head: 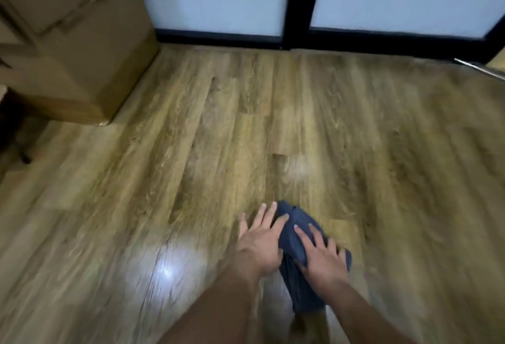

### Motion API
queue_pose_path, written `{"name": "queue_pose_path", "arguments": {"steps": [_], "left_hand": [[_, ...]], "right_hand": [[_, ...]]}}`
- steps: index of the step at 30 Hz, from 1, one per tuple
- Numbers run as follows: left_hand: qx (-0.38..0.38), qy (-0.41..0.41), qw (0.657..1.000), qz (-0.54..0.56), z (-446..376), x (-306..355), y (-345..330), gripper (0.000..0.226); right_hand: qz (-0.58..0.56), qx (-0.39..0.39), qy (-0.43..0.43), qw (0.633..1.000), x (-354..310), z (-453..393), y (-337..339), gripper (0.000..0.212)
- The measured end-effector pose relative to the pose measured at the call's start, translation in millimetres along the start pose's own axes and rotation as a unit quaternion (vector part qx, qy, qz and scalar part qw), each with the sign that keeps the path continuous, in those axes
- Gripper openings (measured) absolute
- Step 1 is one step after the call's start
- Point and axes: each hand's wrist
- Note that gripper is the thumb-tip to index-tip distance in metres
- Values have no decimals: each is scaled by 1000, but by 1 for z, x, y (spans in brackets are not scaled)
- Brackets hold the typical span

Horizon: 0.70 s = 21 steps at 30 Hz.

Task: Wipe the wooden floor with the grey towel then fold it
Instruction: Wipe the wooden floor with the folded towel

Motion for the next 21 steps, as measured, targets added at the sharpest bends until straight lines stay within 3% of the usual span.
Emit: {"name": "queue_pose_path", "arguments": {"steps": [5, 9, 15, 21], "left_hand": [[-51, -148, 987, -25, -40, 32, -30, 78], [-42, -123, 992, -1, -79, 63, -70, 72], [-30, -128, 991, 9, -143, 87, -70, 77], [7, -120, 993, 20, -195, 111, -63, 74]], "right_hand": [[18, 39, 38, 998, 43, 1, -10, 88], [1, 91, 69, 993, 97, -19, -14, 84], [3, 139, 95, 986, 149, -64, 18, 86], [-40, 117, 55, 991, 185, -103, 39, 77]]}}
Point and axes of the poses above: each hand's wrist, its own z-axis away from the middle knuckle, its own y-axis out of the back of the hand, x = y × z, and after that the axes turned 14 degrees about -y, right-handed
